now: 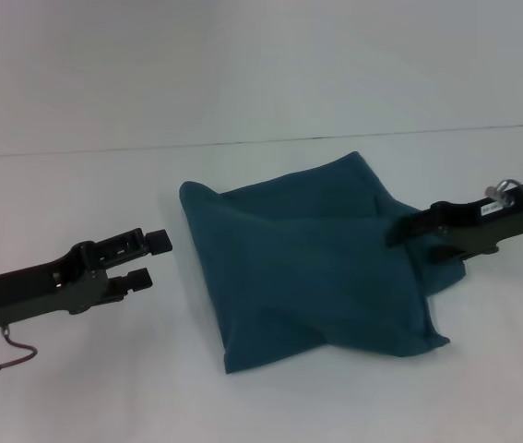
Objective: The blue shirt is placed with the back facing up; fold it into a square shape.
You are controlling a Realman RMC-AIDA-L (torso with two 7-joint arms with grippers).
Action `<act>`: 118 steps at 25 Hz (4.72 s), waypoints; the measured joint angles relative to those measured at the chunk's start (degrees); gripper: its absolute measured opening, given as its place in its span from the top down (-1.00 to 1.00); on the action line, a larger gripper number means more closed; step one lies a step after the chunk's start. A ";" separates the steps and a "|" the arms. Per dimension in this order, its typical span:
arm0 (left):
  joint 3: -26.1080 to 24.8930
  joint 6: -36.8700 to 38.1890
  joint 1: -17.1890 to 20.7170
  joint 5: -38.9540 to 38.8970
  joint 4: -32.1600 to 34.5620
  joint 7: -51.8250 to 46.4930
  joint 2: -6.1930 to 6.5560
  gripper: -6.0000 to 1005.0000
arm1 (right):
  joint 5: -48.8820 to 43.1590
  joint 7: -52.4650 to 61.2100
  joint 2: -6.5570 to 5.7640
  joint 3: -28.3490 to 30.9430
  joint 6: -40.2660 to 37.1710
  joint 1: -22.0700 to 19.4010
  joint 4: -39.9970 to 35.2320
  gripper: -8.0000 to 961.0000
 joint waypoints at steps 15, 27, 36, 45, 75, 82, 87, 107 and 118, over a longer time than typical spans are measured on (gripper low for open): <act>-1.19 -0.71 -0.79 -0.57 -0.48 1.12 -0.33 -0.89 | -0.10 0.09 2.54 -4.69 7.15 1.91 2.04 -0.78; -2.88 -0.73 -0.79 -0.65 -0.73 1.85 -0.45 -0.89 | -0.22 0.56 2.26 -7.28 7.42 2.09 2.05 -0.77; -2.90 -0.90 -1.59 -0.65 -1.77 2.27 -0.51 -0.89 | -0.21 0.66 4.10 -11.86 10.94 2.23 2.35 -0.77; -2.89 -1.14 -1.67 -0.65 -2.16 2.45 -0.64 -0.89 | 0.27 1.29 4.31 -10.76 10.88 1.88 1.84 -0.49; -4.41 -1.32 -1.53 -0.65 -2.20 2.12 -0.50 -0.89 | 0.03 2.79 4.54 -9.77 1.35 1.83 -13.90 0.83; -4.56 -1.32 -1.56 -0.65 -2.20 2.17 -0.43 -0.89 | -2.30 1.52 4.64 -10.44 4.13 3.61 -13.97 0.83; -4.57 -1.36 -1.62 -0.65 -2.20 2.17 -0.51 -0.89 | -4.79 1.96 5.11 -12.19 7.50 3.97 -13.11 0.83; -4.62 -2.17 -1.53 -0.65 -2.99 2.02 -0.90 -0.89 | -14.15 4.38 6.01 -16.30 21.50 4.84 -4.67 0.37; -5.33 -2.21 -1.79 -0.72 -3.00 2.02 -0.95 -0.89 | -15.42 10.18 4.05 -11.02 19.14 2.77 -9.82 -0.06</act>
